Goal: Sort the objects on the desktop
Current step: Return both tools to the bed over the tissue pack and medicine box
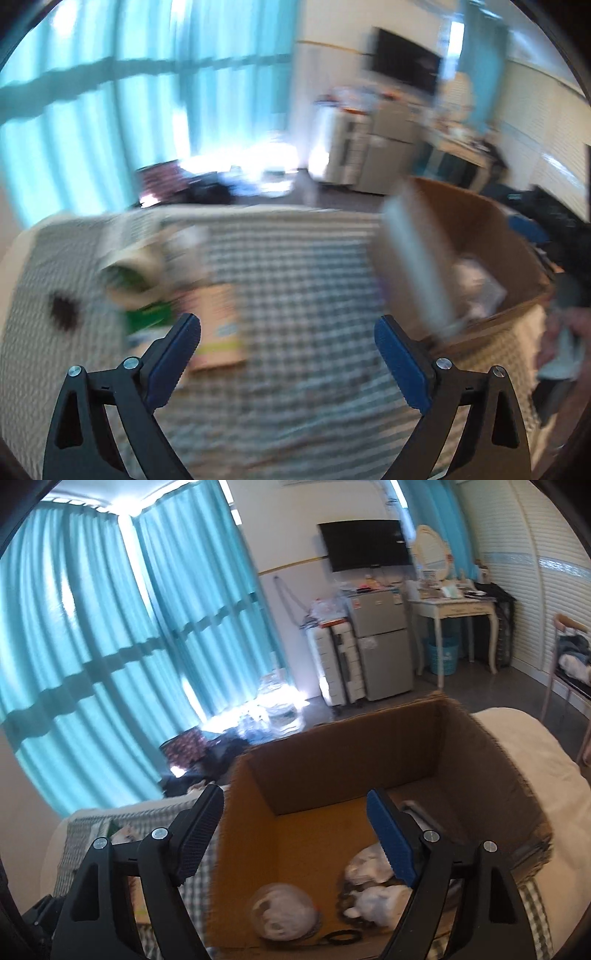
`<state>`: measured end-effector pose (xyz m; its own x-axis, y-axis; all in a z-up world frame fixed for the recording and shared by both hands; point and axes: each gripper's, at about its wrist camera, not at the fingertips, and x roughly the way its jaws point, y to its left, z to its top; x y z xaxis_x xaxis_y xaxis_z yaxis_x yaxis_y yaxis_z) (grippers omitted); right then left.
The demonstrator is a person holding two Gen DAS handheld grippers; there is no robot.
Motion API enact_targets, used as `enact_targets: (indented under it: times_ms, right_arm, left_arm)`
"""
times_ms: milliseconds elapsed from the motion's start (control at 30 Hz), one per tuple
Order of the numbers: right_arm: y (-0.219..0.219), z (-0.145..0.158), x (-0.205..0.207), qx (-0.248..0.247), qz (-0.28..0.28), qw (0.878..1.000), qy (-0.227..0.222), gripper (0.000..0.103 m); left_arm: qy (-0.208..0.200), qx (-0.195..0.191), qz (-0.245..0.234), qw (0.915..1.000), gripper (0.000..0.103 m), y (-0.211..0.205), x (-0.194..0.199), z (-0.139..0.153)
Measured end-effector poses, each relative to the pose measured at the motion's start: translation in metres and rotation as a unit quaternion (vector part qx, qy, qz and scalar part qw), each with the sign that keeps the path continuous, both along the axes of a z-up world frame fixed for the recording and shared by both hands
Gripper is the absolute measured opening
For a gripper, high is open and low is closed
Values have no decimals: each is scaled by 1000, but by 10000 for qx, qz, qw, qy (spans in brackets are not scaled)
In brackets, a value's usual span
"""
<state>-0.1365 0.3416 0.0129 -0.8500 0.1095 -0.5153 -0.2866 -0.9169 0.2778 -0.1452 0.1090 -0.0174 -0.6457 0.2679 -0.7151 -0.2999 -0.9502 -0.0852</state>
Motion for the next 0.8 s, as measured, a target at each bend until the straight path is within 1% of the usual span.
enact_targets:
  times_ms: [67,133,167,200,233,300,333,400,500,567,600,700,767,800]
  right_arm:
    - [-23,1,-3,69,257,9996,69,81]
    - [-44,5,-2,182,430,9986,258,81]
    - [-53,5,-3,223,541,9978,304,81]
    - [-65,6,-4,274,680,9967,341,81]
    - [-76,4,-5,305,800,9955,394,81]
    - [-96,0,-8,333,1050,9926,505,81]
    - [-107,-5,-11,295,1201,9909,538,81]
    - [-124,-15,-17,166,1413,9886,501,81]
    - [-147,-28,-27,-12,1586,9868,321,81]
    - [-158,-38,-36,-281,1728,9843,228,81]
    - [-164,-44,-40,-350,1756,9837,157,81]
    - [-178,-64,-58,-226,1745,9842,-195,81]
    - [-191,-80,-69,-114,1817,9823,-442,81]
    - [-195,-87,-71,-59,1853,9812,-536,81]
  left_arm:
    - [16,24,477,9989,99,-39,5,-5]
    - [168,20,1080,9940,100,-78,17,-11]
    - [302,-26,1442,9891,100,-96,22,-14]
    - [410,-40,1863,9816,102,-116,28,-18]
    - [427,11,2137,9760,103,-132,32,-22]
    - [410,156,2581,9651,103,-161,36,-28]
    - [401,177,2676,9625,103,-168,35,-30]
    - [277,221,2765,9604,103,-183,30,-39]
    - [96,284,2704,9623,103,-186,27,-55]
    - [57,323,2564,9660,103,-182,24,-65]
    - [-10,401,2408,9698,103,-177,21,-72]
    - [-258,671,1931,9785,103,-159,10,-88]
    - [-260,665,1739,9822,103,-149,4,-96]
    - [-176,606,1654,9842,103,-142,-1,-99]
